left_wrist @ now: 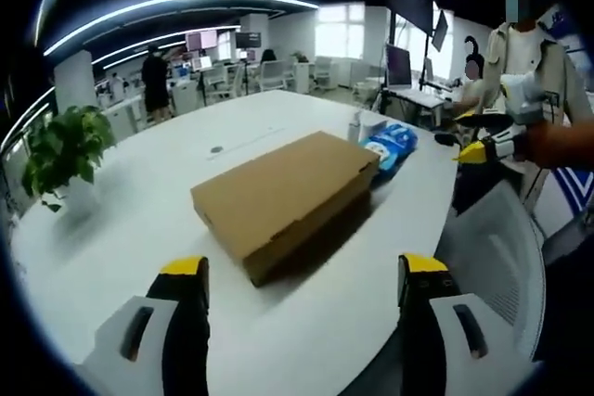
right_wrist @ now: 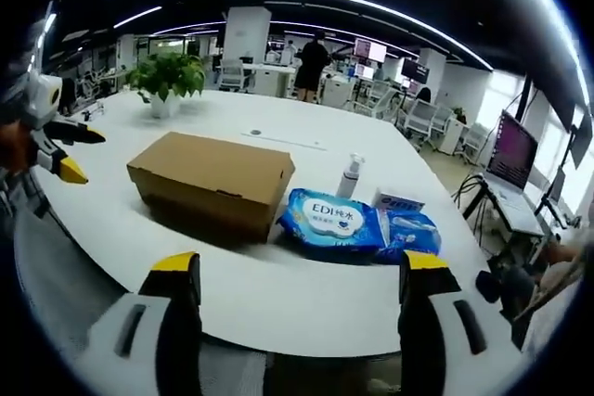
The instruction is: Operate the shoe box by opening the lid, removing the specified soft item, and placing it in the target area until the item is outside and the box remains undamaged.
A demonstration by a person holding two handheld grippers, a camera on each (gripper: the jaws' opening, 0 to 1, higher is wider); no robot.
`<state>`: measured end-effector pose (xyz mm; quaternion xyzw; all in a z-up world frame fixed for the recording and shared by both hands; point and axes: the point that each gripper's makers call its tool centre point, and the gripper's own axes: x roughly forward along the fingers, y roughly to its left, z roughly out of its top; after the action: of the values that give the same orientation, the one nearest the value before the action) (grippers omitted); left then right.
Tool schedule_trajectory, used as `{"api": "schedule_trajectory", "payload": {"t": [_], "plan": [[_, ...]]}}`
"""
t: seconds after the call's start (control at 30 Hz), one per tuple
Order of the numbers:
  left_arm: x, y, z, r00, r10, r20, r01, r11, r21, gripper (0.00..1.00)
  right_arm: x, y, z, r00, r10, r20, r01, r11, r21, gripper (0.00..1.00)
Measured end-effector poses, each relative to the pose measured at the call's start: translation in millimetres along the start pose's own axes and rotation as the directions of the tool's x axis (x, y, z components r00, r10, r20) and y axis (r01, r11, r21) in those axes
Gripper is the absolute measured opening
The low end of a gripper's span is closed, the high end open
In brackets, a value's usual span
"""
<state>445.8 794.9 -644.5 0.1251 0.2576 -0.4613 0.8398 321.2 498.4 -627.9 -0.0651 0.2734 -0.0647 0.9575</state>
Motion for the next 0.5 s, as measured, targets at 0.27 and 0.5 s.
{"api": "schedule_trajectory", "payload": {"t": [0.27,0.5], "plan": [[-12,-3.9,1.5,1.000,0.021,-0.002,-0.021,1.000,0.012,0.90,-22,-10,-11.1,1.000,-0.020,-0.003,0.020,1.000,0.019,0.90],[-25,-14.8,4.7,0.996,0.090,-0.012,-0.091,0.996,-0.013,0.91,-39,-29,-15.4,1.000,-0.010,0.026,0.009,0.999,0.045,0.94]]}}
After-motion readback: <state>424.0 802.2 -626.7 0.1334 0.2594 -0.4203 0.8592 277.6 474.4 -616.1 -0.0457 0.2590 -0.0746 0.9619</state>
